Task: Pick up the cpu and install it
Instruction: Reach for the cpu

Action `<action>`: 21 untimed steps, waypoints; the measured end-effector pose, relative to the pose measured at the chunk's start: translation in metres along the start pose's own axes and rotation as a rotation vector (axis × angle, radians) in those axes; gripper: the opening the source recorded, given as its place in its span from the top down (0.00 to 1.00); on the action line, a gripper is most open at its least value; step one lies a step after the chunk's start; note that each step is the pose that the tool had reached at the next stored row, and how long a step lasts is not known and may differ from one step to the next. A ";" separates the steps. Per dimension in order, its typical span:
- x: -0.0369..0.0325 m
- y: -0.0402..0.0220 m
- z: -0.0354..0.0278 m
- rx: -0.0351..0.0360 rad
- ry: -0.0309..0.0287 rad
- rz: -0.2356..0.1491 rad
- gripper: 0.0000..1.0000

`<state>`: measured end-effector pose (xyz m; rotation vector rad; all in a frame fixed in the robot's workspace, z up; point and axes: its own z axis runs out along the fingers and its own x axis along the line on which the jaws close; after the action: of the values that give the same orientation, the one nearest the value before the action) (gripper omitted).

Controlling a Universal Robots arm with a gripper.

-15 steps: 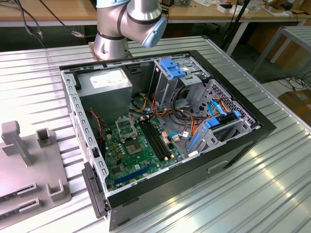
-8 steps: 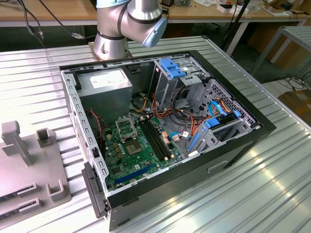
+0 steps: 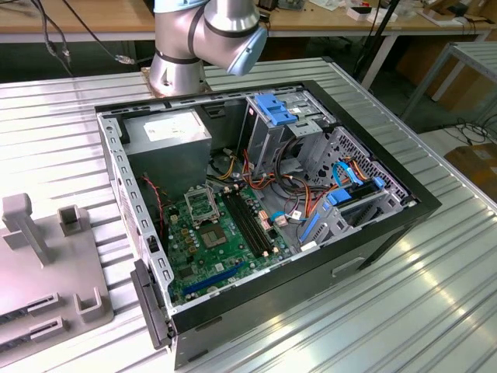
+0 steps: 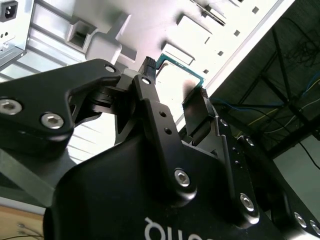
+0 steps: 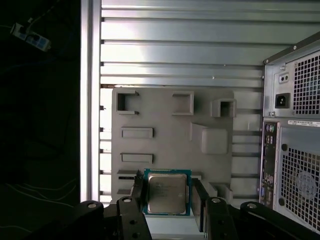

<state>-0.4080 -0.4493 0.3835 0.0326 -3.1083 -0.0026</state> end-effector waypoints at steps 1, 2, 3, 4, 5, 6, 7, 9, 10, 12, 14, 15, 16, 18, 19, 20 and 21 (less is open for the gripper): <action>-0.0011 0.0000 0.0000 0.0000 -0.0002 0.000 0.53; -0.0025 0.0000 0.0000 0.0000 -0.0001 0.000 0.53; -0.0036 0.0000 -0.0001 0.0000 -0.0001 0.000 0.53; -0.0049 -0.0001 -0.0001 0.0000 -0.0001 0.000 0.53; -0.0062 -0.0001 -0.0001 -0.0001 -0.0001 0.000 0.53; -0.0079 -0.0002 -0.0002 0.0000 -0.0001 0.000 0.53; -0.0090 -0.0002 -0.0003 0.0000 -0.0001 0.000 0.53; -0.0121 -0.0003 -0.0004 0.0000 0.0000 0.000 0.53; -0.0140 -0.0003 -0.0005 0.0000 0.0000 0.000 0.53; -0.0175 -0.0003 -0.0005 -0.0001 -0.0001 0.000 0.53; -0.0204 -0.0004 -0.0006 0.0000 -0.0001 0.000 0.53; -0.0217 -0.0005 -0.0007 0.0000 -0.0001 0.000 0.53; -0.0229 -0.0005 -0.0007 -0.0001 -0.0001 0.000 0.53; -0.0255 -0.0006 -0.0008 0.0000 -0.0001 0.000 0.53; -0.0275 -0.0006 -0.0009 0.0001 0.0000 0.000 0.53; -0.0288 -0.0006 -0.0009 0.0000 0.0000 0.000 0.53; -0.0316 -0.0007 -0.0010 0.0000 0.0000 0.000 0.53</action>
<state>-0.3764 -0.4494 0.3835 0.0326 -3.1083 -0.0026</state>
